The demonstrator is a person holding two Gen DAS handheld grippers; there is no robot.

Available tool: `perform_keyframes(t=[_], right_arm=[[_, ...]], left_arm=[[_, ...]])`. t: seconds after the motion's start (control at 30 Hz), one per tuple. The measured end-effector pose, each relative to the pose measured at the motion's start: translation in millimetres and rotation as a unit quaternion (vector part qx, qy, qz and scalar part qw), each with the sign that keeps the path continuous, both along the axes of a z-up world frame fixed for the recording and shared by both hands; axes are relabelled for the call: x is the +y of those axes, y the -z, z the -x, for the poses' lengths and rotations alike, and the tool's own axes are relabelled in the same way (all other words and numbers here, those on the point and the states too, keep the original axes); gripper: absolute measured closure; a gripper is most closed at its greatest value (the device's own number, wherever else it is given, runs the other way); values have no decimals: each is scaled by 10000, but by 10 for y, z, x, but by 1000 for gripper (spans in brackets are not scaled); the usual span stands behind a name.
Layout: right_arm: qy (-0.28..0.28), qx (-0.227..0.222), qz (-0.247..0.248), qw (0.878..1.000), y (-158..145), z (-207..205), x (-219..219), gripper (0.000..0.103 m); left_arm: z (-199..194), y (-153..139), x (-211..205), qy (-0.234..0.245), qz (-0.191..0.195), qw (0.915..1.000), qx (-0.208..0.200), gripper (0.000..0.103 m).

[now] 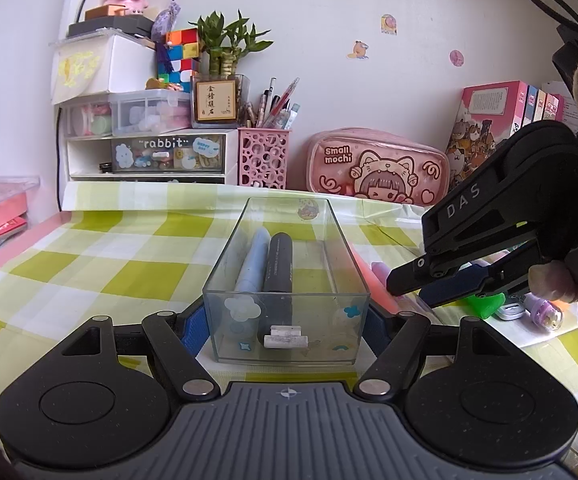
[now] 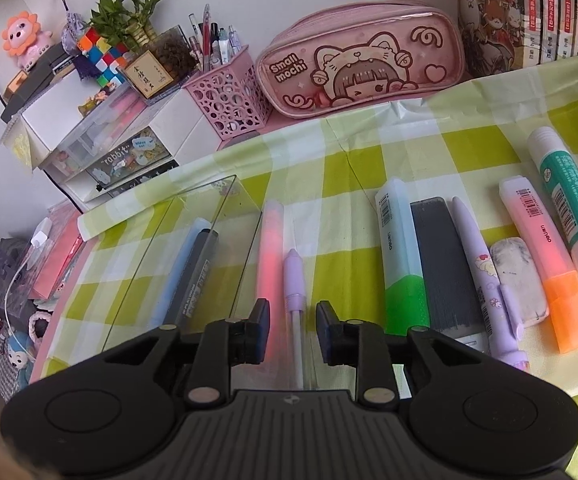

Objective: Organize stationery

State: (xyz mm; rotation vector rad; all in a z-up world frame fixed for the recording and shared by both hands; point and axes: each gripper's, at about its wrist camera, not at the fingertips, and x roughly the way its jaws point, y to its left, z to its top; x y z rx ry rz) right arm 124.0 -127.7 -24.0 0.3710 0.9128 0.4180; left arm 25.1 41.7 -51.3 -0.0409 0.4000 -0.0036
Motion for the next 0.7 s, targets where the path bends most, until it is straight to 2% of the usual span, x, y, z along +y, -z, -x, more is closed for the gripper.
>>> perform_keyframes(t=[0.13,0.17,0.2,0.3,0.37,0.47,0.7], right_arm=[[-61,-238,286,9993,-1,26,98,78],[-90,-297,438,9986,-9,31,133,85],[-109,-392,637,9971,-11,41,171,87],[-204,-644,948,9932,-2,74,255,87],[-224,-660,1037,9922,-10,73,278,87],[-89,-413,798,9959,-49,16,200,87],[76,-289,-387,9988,-373,-21,-8,87]], left_arm=[[1,0,-3,3,7,10000,-3,30],[3,-1,1,5,7,10000,-3,30],[3,-1,-1,8,8,10000,-4,30],[6,-1,2,9,15,10000,-5,30],[9,-1,-2,8,-13,10000,-7,30],[5,-1,5,12,6,10000,-3,30],[8,3,-3,14,-3,10000,-10,30]])
